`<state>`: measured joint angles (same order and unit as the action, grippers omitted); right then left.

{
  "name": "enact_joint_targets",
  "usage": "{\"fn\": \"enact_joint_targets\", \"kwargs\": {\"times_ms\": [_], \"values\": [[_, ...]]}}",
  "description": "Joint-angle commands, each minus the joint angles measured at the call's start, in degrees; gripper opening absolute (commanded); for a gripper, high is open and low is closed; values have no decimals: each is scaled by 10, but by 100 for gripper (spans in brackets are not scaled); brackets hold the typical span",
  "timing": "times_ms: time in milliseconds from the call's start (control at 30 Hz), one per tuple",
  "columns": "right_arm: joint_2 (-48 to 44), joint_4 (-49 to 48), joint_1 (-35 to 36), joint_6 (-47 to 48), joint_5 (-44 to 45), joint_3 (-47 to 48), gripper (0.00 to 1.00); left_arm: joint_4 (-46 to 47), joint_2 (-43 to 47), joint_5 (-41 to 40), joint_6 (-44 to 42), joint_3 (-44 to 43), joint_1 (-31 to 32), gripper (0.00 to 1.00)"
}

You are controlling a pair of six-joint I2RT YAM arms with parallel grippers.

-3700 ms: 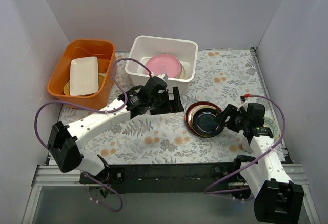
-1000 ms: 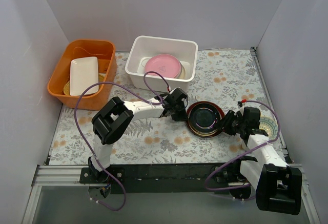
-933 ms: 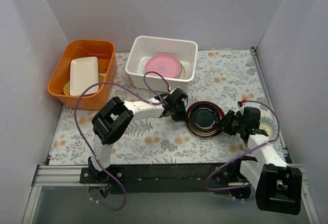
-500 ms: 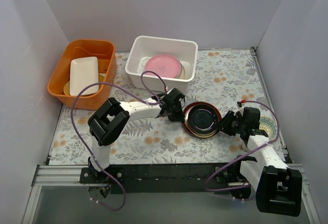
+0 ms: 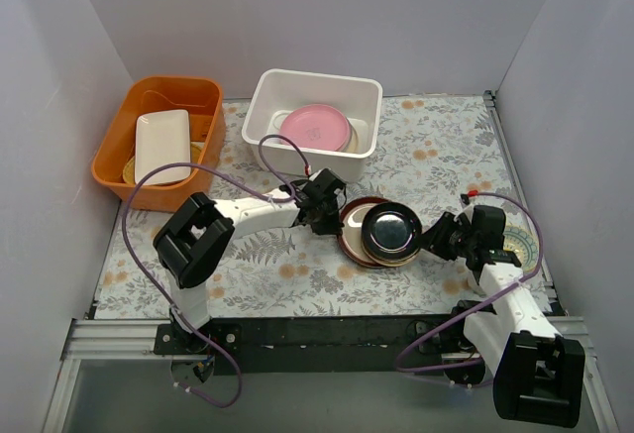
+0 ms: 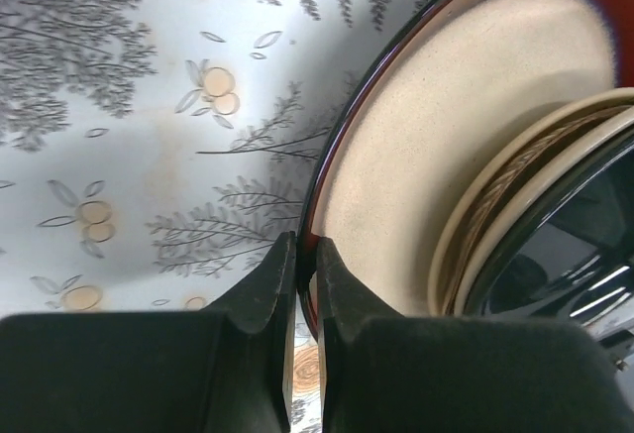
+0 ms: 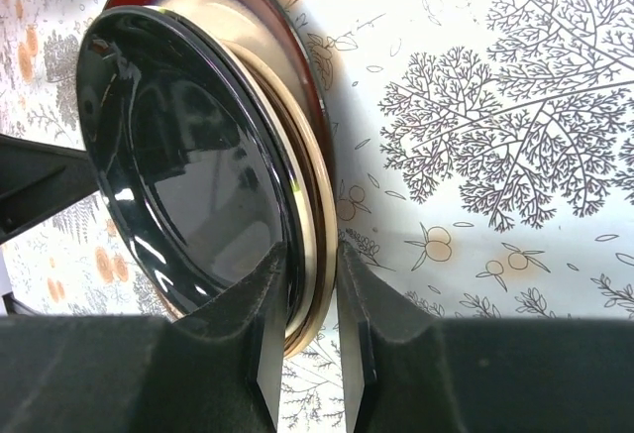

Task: Place the plates into the plastic bin on the countertop
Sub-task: Pick up the plate at the center of the board.

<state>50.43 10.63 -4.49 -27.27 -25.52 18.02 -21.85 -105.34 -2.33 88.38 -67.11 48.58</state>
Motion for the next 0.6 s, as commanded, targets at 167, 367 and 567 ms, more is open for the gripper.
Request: {"fn": "enact_joint_targets", "kwargs": {"times_ms": [167, 367, 567], "values": [[-18, 28, -2, 1, 15, 47, 9, -83, 44, -84, -55, 22, -28, 0], [-21, 25, -3, -2, 16, 40, 9, -86, 65, -84, -61, 69, -50, 0], [-20, 18, -3, -2, 20, 31, 9, -81, 87, -81, -61, 127, -80, 0]]}}
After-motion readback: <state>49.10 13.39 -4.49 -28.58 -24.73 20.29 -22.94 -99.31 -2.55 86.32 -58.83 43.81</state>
